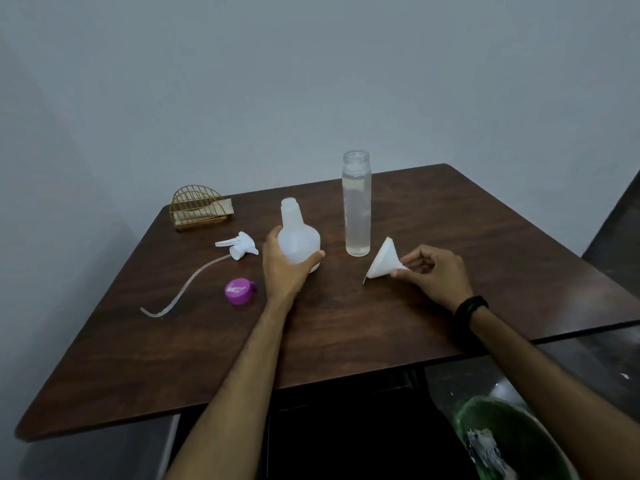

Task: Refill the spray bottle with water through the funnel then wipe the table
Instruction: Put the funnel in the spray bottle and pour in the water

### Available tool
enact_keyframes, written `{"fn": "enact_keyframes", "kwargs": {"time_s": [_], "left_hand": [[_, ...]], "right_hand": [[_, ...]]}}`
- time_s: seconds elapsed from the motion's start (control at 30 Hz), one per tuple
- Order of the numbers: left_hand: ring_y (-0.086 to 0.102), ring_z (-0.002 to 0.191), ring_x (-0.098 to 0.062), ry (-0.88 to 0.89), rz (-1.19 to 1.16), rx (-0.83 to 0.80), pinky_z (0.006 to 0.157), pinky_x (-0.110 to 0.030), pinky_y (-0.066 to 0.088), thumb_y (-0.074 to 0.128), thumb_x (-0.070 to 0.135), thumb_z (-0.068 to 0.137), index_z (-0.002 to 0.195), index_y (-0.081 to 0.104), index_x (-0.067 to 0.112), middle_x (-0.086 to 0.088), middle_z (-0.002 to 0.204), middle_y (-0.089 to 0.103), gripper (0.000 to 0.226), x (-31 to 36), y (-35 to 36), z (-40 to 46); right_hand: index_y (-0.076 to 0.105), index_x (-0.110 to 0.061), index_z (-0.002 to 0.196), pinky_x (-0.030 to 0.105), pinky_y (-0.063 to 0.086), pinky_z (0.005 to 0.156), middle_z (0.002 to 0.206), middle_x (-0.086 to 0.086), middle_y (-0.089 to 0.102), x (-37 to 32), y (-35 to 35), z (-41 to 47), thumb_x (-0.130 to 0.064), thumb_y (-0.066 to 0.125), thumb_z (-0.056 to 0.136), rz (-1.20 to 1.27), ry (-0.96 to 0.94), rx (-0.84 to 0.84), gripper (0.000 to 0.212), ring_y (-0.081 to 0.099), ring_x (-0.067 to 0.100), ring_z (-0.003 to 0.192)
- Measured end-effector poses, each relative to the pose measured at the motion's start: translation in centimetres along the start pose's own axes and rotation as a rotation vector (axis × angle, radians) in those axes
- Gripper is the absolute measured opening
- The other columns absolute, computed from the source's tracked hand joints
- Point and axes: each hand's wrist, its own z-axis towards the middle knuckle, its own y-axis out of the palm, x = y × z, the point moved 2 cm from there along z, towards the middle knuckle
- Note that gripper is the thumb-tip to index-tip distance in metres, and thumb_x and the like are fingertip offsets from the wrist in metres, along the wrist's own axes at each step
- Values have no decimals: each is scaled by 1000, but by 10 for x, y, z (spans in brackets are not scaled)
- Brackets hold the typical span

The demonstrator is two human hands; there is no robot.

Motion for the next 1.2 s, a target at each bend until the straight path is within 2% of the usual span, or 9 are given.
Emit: {"fn": "enact_keyframes", "kwargs": {"time_s": [0.13,0.23,0.33,0.47,0.6,0.83,0.9,1.07,1.2], "left_hand": [[43,129,-15,-17,-15,8,104,-34,45,92,46,59,144,38,24,3,143,46,103,0,0,1],[43,129,-14,-27,-54,10,101,-30,42,89,55,61,146,38,23,3,143,44,104,3,0,-1],[43,131,-14,44,-49,-11,104,-32,41,86,50,69,145,41,24,4,142,46,93,5,0,-1],[48,125,-13,56,-78,-56,103,-34,44,87,45,69,139,47,26,8,131,49,83,3,-1,-2],[48,118,-9,89,-84,-143,100,-33,45,88,40,69,137,47,28,11,127,48,80,4,-2,-7],[46,115,-4,99,-103,-226,86,-14,37,89,36,70,128,45,36,17,124,47,73,9,-4,-11],[48,113,-4,97,-113,-226,84,-14,37,89,35,70,125,44,39,18,122,48,72,9,-4,-10],[52,113,-8,94,-120,-235,91,-24,44,90,39,68,123,44,41,13,123,52,72,6,-2,-8],[48,105,8,74,-150,-239,85,-14,39,90,34,70,131,46,35,22,119,47,75,8,-3,-10]], "right_hand": [[61,-31,125,22,55,75,82,-14,72,-15,9,-1,-32,86,73,-113,-54,-176,58,68,6,78],[46,-29,143,35,57,89,82,-6,75,-31,21,5,-27,83,78,83,-48,-241,76,72,12,80],[28,-33,152,38,57,88,84,3,71,-57,34,13,-25,77,84,318,-119,-235,84,73,19,87],[30,-42,146,35,60,79,95,6,70,-110,51,32,-18,73,89,524,-242,-132,75,74,23,91],[37,-23,133,25,58,78,100,6,72,-157,62,49,-13,74,88,602,-322,43,58,74,15,87],[38,-23,132,14,54,74,97,2,71,-165,81,64,-20,76,87,407,-381,44,59,67,2,82],[37,-25,131,15,54,74,97,1,70,-156,83,64,-22,76,87,361,-396,32,58,66,2,82],[40,-23,129,23,57,76,99,4,67,-141,84,63,-24,76,86,268,-447,9,56,66,8,85],[44,-22,129,34,59,77,107,1,62,-139,82,62,-35,81,79,182,-496,16,63,65,11,90]]}}
